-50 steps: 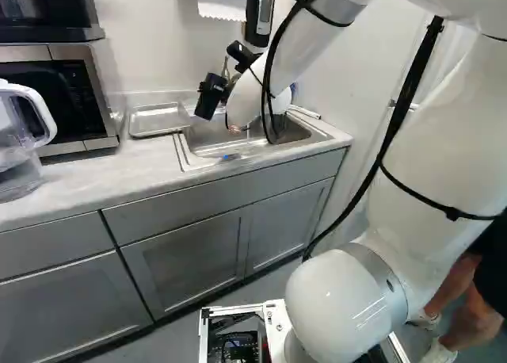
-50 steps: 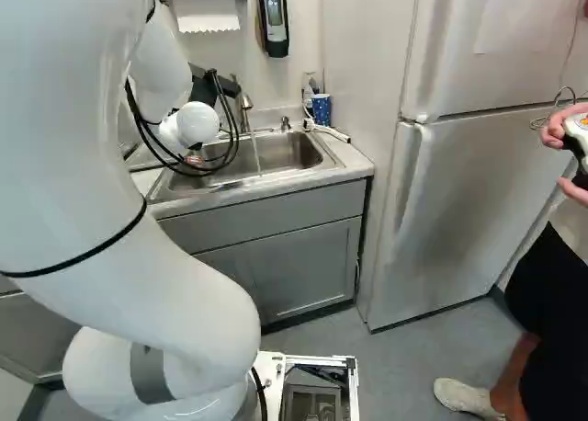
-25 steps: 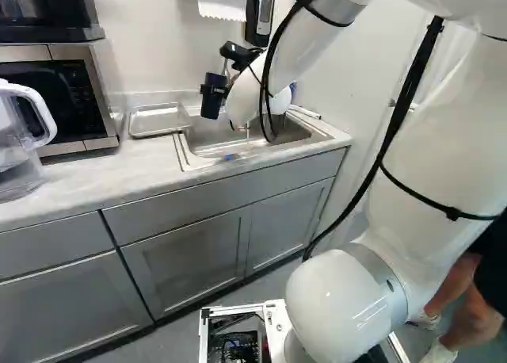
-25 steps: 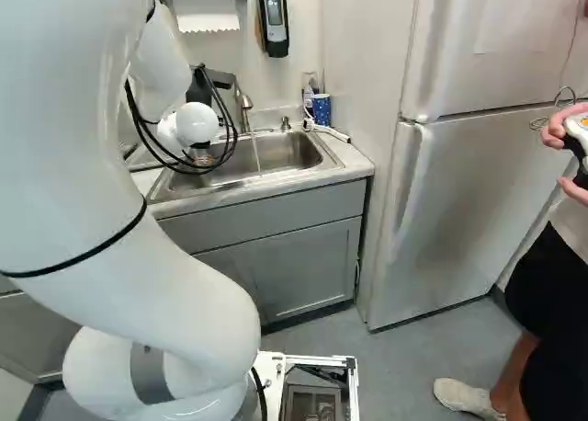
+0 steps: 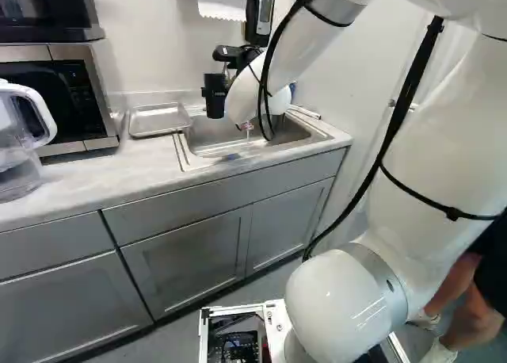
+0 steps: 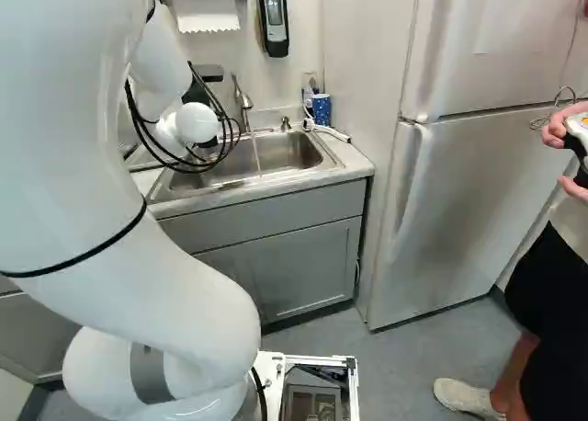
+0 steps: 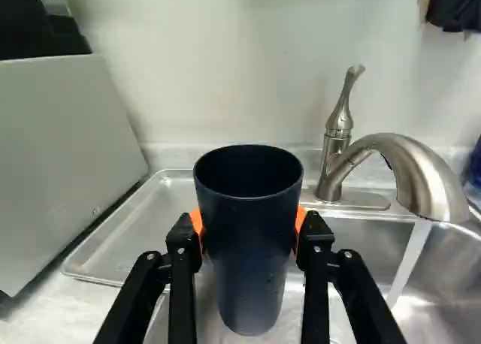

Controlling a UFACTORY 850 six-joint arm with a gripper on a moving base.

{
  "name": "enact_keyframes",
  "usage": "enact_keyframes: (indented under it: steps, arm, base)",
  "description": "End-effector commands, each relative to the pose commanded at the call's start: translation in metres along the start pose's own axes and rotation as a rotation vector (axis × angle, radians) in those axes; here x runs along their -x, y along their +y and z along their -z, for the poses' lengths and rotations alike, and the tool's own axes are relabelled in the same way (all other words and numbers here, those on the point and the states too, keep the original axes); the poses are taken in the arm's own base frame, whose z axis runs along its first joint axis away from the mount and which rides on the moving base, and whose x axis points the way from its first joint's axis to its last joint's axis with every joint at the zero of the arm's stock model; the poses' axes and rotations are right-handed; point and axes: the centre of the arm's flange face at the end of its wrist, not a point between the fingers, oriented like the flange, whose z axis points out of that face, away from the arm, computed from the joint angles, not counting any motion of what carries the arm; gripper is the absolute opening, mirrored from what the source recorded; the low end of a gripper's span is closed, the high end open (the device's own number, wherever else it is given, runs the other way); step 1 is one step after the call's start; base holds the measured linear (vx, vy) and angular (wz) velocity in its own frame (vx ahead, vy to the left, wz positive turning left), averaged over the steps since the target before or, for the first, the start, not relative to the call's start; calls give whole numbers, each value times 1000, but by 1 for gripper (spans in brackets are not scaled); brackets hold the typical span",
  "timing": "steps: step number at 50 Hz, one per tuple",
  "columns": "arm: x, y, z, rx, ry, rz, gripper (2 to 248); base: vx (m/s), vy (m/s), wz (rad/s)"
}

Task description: Rinse the cup and place it in the tray

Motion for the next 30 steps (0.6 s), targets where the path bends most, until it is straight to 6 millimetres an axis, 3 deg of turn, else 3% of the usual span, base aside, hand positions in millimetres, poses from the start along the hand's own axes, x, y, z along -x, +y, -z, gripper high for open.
enact_keyframes:
  steps: [18,30]
  arm:
    - [0,-1,-1,-2,0,21,125]
    - [-4,-5,-21,-21,8,25,125]
  base:
    - [0,0,0]
    - [0,0,0]
